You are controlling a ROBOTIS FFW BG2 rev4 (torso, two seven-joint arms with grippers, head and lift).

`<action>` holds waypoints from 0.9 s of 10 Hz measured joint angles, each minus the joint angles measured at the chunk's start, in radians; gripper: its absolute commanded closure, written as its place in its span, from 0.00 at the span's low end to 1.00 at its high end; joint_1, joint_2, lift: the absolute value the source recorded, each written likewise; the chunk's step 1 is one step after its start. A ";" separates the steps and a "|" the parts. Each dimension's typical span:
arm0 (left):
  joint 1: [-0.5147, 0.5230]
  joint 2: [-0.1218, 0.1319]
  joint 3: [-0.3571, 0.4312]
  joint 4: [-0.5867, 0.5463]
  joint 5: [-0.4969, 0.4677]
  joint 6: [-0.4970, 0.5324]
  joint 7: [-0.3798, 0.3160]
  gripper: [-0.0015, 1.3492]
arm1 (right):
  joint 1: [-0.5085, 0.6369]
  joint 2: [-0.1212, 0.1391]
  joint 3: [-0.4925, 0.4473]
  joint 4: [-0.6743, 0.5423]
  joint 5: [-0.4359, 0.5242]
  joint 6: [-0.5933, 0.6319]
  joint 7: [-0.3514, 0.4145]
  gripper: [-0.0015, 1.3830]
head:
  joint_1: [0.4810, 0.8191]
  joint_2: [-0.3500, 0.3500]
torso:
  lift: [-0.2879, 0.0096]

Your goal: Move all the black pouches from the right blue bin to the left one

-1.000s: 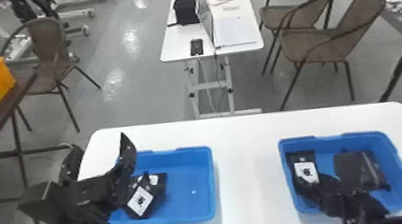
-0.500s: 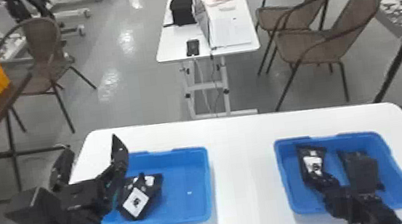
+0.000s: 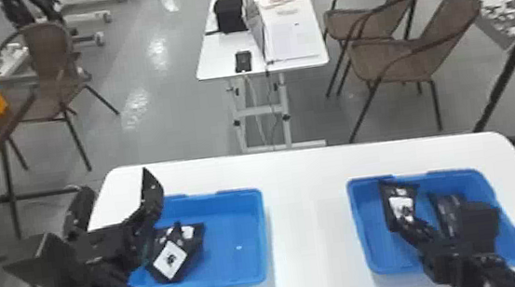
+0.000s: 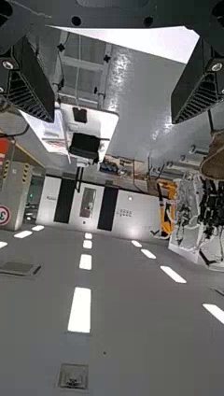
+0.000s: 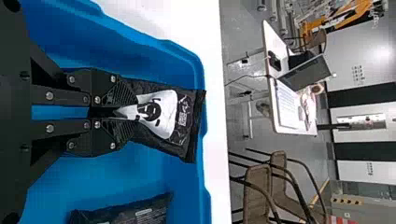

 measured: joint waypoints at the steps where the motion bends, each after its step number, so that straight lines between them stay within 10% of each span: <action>1: -0.002 0.000 0.000 -0.002 0.003 0.012 0.000 0.07 | 0.017 -0.004 -0.007 -0.058 -0.009 0.014 0.022 0.77 | 0.63 0.59 | 1.00; 9: -0.050 0.034 0.002 -0.068 0.169 0.258 -0.009 0.07 | -0.155 -0.047 0.085 -0.240 0.053 0.176 0.309 0.77 | 0.63 0.70 | 1.00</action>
